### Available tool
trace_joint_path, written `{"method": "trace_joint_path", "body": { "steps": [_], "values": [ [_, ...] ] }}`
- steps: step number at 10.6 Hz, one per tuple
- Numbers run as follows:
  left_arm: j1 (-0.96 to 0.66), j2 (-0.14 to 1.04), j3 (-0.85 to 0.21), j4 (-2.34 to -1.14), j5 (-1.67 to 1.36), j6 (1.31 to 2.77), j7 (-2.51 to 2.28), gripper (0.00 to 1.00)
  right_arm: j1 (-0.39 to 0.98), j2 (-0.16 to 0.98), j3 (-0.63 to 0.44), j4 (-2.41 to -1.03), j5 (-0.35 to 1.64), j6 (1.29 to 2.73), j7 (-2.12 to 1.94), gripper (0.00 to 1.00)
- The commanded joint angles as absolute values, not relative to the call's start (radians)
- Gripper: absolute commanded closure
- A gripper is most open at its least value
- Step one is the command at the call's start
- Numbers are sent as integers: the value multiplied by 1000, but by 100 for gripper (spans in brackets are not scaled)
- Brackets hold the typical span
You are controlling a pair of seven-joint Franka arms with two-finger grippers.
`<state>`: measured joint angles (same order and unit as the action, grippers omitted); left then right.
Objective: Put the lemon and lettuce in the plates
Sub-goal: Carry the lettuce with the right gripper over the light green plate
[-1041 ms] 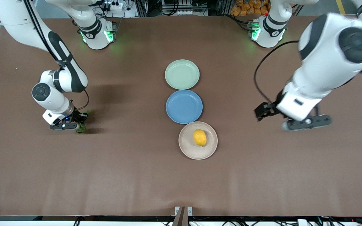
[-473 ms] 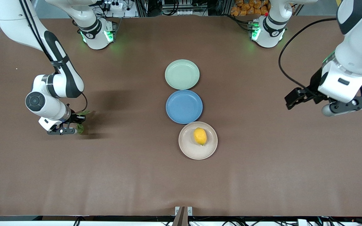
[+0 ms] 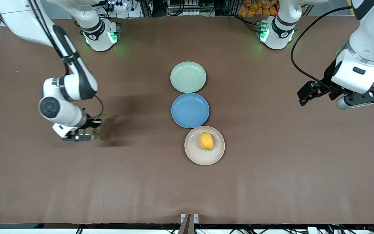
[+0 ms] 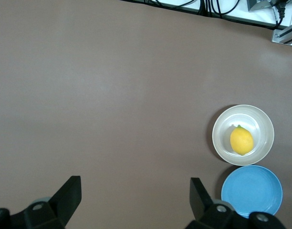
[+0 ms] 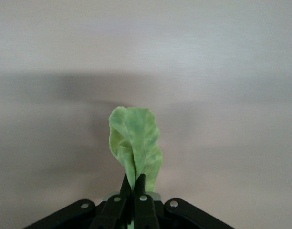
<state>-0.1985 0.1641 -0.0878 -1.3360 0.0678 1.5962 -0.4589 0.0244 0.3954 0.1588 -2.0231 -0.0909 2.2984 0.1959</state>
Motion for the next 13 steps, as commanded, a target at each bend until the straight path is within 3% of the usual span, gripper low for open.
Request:
{"method": "trace_joint_path", "body": {
  "steps": [1,5,13],
  "values": [
    [-195,135,-92,-1371,80,1572,-428,0,24,388,248,-2011,-91,2281,268,100],
    [-120,120,-97,-1374,86,1548,-332,0,69,405,398,-2014,-92,2283,446,100],
    [-26,126,-97,-1387,61,1562,-268,0,216,466,601,-2019,-92,2278,649,100]
  ]
}}
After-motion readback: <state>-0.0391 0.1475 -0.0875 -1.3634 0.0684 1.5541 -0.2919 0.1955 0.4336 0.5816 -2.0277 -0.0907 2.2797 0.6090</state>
